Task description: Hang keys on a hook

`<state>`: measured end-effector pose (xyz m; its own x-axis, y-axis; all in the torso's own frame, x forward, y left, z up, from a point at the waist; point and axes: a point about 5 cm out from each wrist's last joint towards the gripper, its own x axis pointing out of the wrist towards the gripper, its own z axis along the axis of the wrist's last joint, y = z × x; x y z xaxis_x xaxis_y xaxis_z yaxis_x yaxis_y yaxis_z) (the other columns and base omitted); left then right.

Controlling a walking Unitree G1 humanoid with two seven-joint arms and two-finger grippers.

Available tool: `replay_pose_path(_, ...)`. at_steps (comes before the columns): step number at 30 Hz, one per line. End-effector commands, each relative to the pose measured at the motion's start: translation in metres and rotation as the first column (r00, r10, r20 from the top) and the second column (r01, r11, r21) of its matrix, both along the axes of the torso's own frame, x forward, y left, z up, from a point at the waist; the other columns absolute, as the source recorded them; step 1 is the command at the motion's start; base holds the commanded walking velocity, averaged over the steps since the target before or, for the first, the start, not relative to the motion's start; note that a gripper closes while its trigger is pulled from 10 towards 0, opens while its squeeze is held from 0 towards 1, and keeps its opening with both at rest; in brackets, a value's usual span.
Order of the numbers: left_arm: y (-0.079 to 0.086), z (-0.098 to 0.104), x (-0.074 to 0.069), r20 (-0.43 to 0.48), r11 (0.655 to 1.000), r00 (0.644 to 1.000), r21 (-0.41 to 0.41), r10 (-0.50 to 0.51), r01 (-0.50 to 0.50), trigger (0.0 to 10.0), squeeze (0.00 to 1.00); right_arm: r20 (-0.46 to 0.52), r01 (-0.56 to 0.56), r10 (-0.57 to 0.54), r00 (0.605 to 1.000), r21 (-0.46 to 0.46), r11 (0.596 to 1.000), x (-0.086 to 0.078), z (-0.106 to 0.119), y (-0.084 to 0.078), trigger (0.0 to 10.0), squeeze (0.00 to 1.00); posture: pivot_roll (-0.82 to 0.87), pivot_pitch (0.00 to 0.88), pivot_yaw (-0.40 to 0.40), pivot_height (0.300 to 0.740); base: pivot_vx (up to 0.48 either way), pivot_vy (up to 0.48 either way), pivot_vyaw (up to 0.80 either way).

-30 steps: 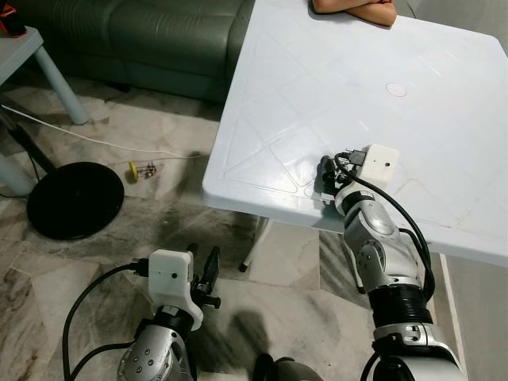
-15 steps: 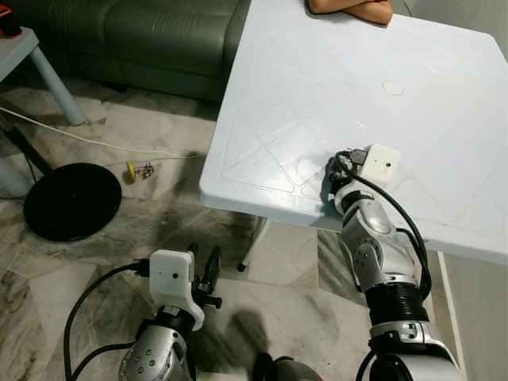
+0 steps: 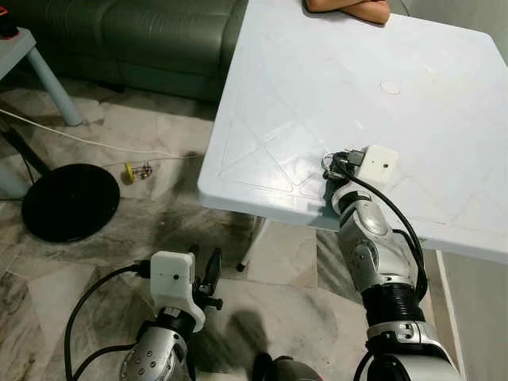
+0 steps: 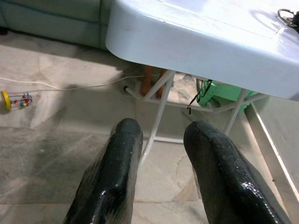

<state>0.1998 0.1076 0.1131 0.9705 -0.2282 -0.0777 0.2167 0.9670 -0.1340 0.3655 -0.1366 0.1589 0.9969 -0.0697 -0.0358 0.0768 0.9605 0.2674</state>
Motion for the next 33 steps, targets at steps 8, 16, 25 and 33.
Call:
replay_pose_path(8, -0.004, 0.0, -0.003, 0.004, 1.0, 1.0, 0.0, 0.0, 0.0, 10.0, 0.0, 0.027, 0.005, -0.005, 1.0, 0.026, 1.0, -0.001, -0.001, -0.001, 0.0, 0.0, 0.18, 0.251, -0.138, 0.74, 0.0, 0.0, 0.0)
replay_pose_path(16, -0.005, 0.0, 0.002, 0.011, 1.0, 1.0, 0.001, 0.0, 0.0, 10.0, 0.0, 0.087, -0.002, -0.007, 0.996, 0.098, 0.995, 0.001, 0.017, -0.008, 0.0, 0.0, 0.18, 0.243, -0.136, 0.74, 0.0, 0.0, 0.0)
replay_pose_path(25, -0.006, 0.003, 0.017, 0.042, 1.0, 0.999, -0.016, 0.027, -0.026, 10.0, 0.0, 0.232, 0.008, -0.031, 0.972, 0.101, 0.995, 0.001, 0.059, -0.021, 0.0, 0.0, 0.15, 0.221, -0.132, 0.74, 0.0, 0.0, 0.0)
replay_pose_path(33, 0.002, 0.022, 0.047, 0.104, 0.986, 0.988, -0.132, 0.113, -0.099, 10.0, 0.0, 0.371, -0.025, 0.008, 0.929, 0.041, 0.999, -0.011, 0.085, -0.03, 0.0, 0.0, 0.15, 0.193, -0.134, 0.74, 0.0, 0.0, 0.0)
